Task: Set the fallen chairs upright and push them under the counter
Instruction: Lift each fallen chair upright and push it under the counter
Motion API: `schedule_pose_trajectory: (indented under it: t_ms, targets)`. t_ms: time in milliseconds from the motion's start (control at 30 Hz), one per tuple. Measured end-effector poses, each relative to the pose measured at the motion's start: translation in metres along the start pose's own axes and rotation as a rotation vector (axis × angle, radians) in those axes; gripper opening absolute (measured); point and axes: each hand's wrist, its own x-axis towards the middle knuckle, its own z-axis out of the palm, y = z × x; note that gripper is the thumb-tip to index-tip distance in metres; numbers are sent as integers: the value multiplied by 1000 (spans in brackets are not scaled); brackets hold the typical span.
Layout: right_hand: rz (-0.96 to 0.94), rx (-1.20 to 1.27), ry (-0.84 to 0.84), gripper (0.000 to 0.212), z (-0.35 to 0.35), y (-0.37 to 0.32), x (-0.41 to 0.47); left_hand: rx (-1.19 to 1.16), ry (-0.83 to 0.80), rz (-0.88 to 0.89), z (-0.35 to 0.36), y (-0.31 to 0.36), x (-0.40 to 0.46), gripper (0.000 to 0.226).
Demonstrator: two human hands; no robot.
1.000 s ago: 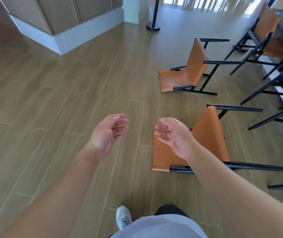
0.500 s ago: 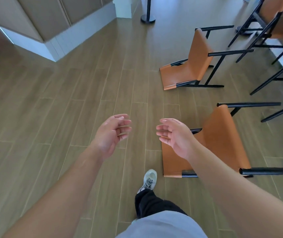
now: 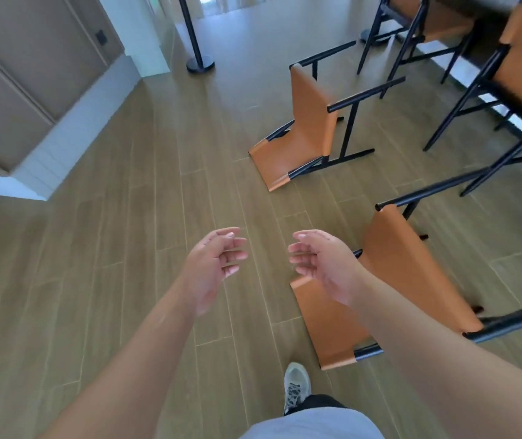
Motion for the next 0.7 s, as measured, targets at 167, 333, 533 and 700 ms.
schedule_pose_trajectory:
  t_ms: [167, 333, 533, 700]
  targets:
    - [-60, 50, 87, 16, -25, -30, 10, 60, -109, -17, 35, 21, 38, 23]
    - [-94, 130, 226, 17, -47, -43, 14, 123, -223, -49, 68, 36, 73, 22]
    - [-97, 236, 391, 14, -63, -41, 27, 223, -364, -95, 100, 45, 121, 21]
    - [-131, 341, 579, 13, -59, -47, 43, 315, -543, -132, 119, 60, 170, 23]
